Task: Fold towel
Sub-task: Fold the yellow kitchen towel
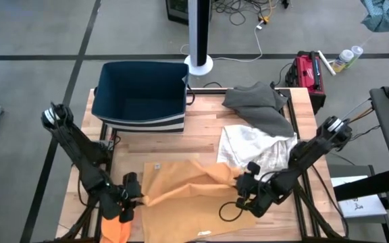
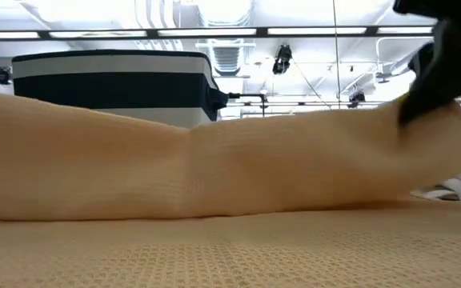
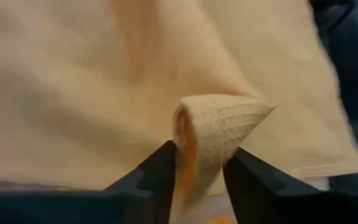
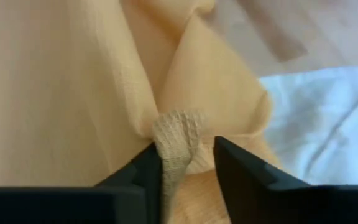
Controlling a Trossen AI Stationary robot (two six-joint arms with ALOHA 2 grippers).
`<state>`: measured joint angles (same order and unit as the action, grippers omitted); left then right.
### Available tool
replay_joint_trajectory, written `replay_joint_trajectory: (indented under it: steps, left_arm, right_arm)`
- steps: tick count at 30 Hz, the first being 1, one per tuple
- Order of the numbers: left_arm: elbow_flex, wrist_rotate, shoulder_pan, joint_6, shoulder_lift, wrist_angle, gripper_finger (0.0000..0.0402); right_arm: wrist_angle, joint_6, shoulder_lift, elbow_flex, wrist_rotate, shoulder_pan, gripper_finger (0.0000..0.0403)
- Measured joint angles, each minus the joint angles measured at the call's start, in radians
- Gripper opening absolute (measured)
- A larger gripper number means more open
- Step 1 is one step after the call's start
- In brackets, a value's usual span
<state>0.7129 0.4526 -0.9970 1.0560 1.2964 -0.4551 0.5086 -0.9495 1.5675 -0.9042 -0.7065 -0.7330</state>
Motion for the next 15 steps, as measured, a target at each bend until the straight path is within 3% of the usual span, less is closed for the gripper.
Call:
replay_joint_trajectory:
  steps: [7, 11, 15]
  left_arm:
    - [0.113, 0.021, -0.045, -0.017, -0.006, -0.018, 0.0178]
    - [0.072, 0.096, -0.069, 0.039, -0.006, -0.003, 0.0176]
    - [-0.019, 0.127, -0.071, 0.063, 0.023, 0.129, 0.0165]
  right_arm:
    - [-0.046, 0.007, -0.054, -0.003, -0.033, -0.018, 0.0208]
    - [-0.082, -0.003, -0.030, -0.004, 0.014, -0.033, 0.0229]
    - [-0.119, -0.040, 0.013, -0.003, 0.026, -0.054, 0.0243]
